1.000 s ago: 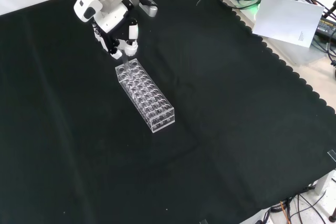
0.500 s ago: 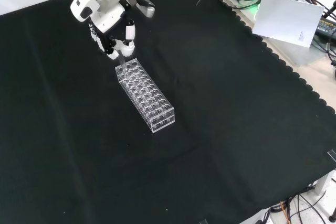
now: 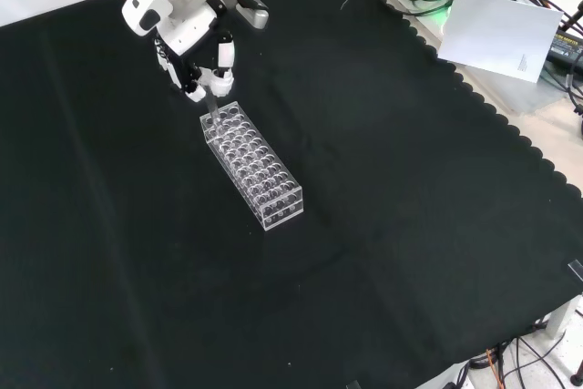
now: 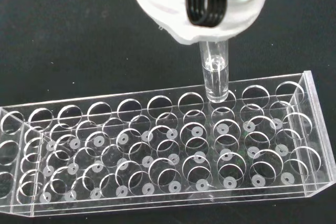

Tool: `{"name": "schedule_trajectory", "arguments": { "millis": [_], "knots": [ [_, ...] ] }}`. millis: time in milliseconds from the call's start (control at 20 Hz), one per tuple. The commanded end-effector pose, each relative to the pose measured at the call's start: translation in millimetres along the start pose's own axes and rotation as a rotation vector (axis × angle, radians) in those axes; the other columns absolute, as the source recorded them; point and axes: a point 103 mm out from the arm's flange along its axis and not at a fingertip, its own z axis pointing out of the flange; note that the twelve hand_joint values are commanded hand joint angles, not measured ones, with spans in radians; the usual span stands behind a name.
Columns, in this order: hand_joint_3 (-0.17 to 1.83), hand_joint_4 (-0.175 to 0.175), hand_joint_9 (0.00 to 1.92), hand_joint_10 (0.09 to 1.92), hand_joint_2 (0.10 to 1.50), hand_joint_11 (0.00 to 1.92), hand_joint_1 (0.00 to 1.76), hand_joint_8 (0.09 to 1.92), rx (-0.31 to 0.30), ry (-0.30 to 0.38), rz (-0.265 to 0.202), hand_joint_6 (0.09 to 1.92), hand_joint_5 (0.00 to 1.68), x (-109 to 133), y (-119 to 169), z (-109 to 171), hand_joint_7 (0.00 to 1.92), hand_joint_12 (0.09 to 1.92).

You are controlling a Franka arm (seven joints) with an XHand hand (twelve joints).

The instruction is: Put the test tube back in the rack.

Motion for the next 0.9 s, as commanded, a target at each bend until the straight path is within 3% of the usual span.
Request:
{"name": "schedule_trajectory", "arguments": {
  "millis": [50,900],
  "knots": [
    [0.38,-0.175,1.36,0.44,0.75,1.01,1.43,0.55,0.0,0.0,0.001,0.39,1.35,0.2,-1.1,0.8,1.71,1.16],
    [0.38,-0.175,1.36,0.44,0.75,1.01,1.43,0.56,0.008,0.013,0.006,0.39,1.35,-3.2,-3.3,6.3,1.71,1.16]
  ]
}}
